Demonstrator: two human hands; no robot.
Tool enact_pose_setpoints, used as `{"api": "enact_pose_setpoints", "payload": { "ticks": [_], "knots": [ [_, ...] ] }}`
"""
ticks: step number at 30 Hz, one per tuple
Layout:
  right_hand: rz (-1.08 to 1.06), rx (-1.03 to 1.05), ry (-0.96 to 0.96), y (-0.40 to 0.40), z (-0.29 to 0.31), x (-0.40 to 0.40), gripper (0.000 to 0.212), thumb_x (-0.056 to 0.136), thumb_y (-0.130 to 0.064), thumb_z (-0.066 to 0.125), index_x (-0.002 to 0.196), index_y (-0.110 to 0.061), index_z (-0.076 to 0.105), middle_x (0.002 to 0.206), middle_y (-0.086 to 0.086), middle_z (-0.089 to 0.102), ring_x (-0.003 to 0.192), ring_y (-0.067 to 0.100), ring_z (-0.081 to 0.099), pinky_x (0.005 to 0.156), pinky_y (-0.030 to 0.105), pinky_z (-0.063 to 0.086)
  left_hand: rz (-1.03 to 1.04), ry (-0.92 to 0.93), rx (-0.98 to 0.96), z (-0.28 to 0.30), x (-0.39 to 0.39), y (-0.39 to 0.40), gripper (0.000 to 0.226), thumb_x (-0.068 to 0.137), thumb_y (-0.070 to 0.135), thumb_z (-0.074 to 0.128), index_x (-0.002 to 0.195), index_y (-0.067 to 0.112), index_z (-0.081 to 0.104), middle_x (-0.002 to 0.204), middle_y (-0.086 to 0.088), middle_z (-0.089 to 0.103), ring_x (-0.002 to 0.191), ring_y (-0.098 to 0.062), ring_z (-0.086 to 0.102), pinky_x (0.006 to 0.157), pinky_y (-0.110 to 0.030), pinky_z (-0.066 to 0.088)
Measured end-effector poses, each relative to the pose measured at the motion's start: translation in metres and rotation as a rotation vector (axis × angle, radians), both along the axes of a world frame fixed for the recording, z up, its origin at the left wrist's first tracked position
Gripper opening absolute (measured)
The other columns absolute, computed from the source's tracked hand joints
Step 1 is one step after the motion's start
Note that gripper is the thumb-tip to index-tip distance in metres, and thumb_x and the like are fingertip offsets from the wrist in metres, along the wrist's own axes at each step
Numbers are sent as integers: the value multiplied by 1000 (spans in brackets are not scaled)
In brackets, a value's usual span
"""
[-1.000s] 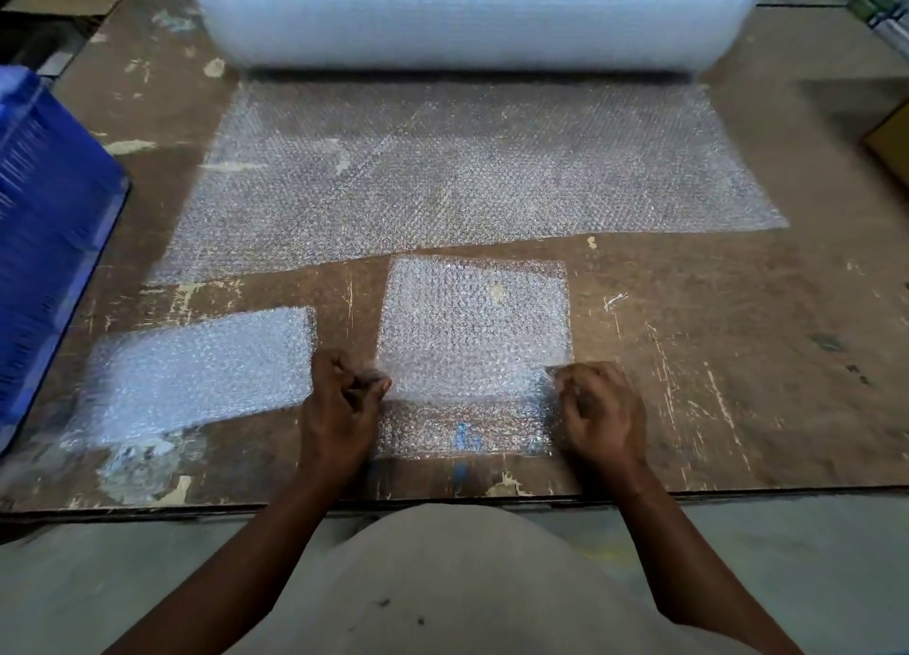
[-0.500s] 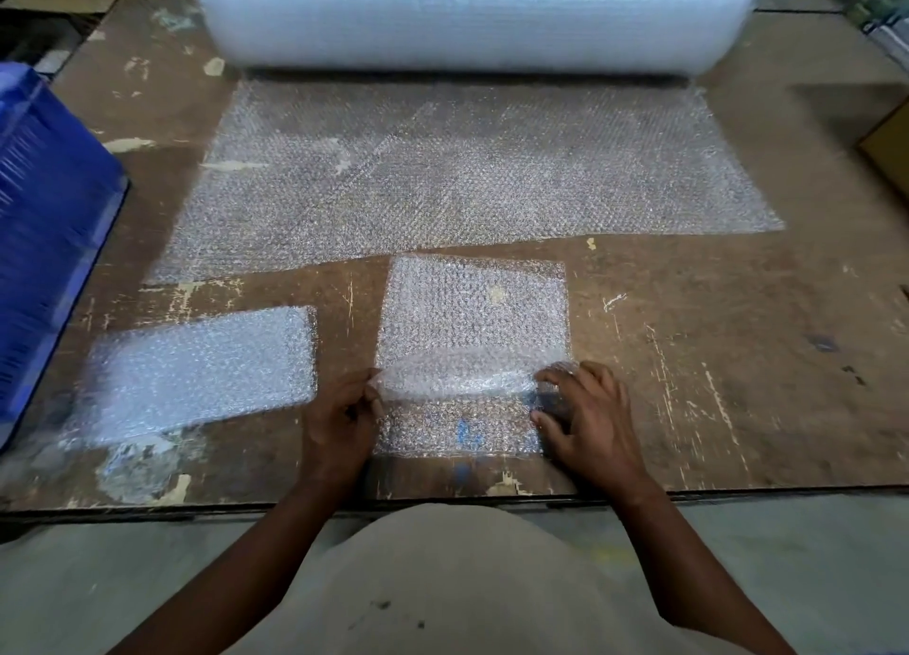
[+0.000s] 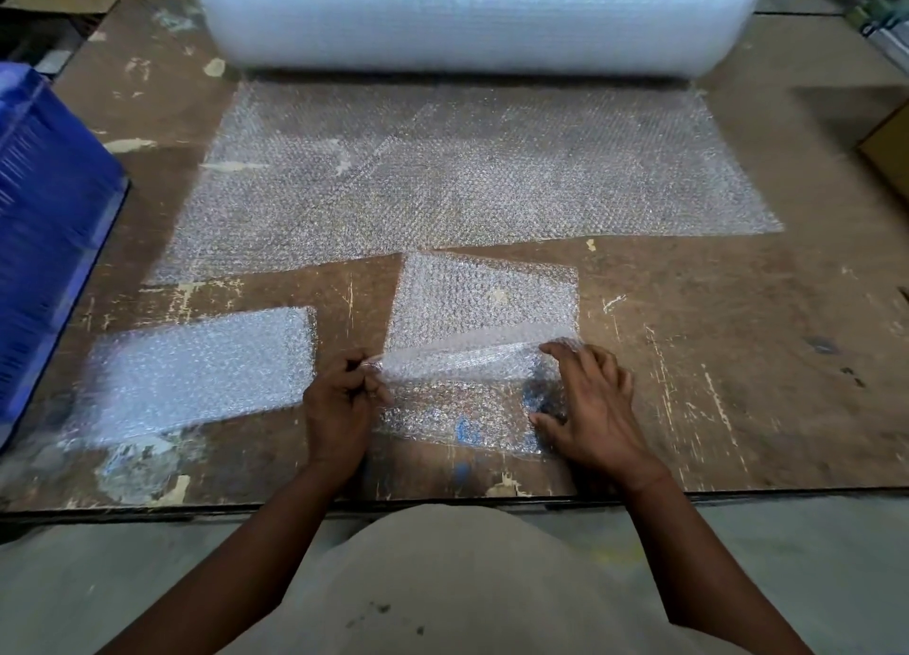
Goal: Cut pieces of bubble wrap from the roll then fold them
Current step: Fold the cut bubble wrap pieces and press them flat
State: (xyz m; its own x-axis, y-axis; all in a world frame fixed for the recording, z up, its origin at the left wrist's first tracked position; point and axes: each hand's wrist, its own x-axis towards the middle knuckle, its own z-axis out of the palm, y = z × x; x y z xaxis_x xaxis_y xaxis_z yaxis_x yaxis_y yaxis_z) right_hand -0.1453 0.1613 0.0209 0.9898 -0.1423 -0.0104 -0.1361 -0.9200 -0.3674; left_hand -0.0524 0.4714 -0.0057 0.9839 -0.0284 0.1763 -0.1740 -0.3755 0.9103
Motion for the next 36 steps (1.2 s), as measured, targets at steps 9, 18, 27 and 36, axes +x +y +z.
{"api": "enact_pose_setpoints", "payload": {
  "ticks": [9, 18, 27, 36],
  "knots": [
    [118, 33, 27, -7, 9, 7, 104, 75, -48, 87, 160, -38, 28, 158, -9, 35, 146, 15, 19, 104, 36, 19, -325, -146, 322, -7, 1, 17, 24, 99, 20, 68, 120, 17, 80, 128, 5, 56, 119, -18, 60, 102, -20, 46],
    [26, 60, -118, 0, -2, 6, 64, 88, -43, 80, 145, -36, 51, 145, -11, 51, 139, 19, 34, 95, 36, 20, -244, -87, 229, -17, 6, 15, 26, 89, -4, 80, 96, 20, 84, 131, -3, 63, 128, -17, 59, 105, -32, 51],
    [-55, -9, -37, 7, 1, 2, 94, 76, -44, 85, 155, -34, 35, 146, -4, 46, 141, 25, 30, 104, 45, 26, -352, -53, 653, 12, 19, 16, 89, 65, 62, 82, 147, 42, 54, 153, 8, 52, 145, -21, 39, 111, -57, 38],
    [-84, -49, 32, 6, 18, 14, 125, 62, -57, 93, 160, -32, 20, 154, -2, 33, 147, 24, 19, 105, 45, 22, -416, -16, 1079, 61, 32, -21, 168, 46, 66, 100, 169, 21, -5, 175, 0, -6, 157, -28, 4, 117, -52, 23]
  ]
}}
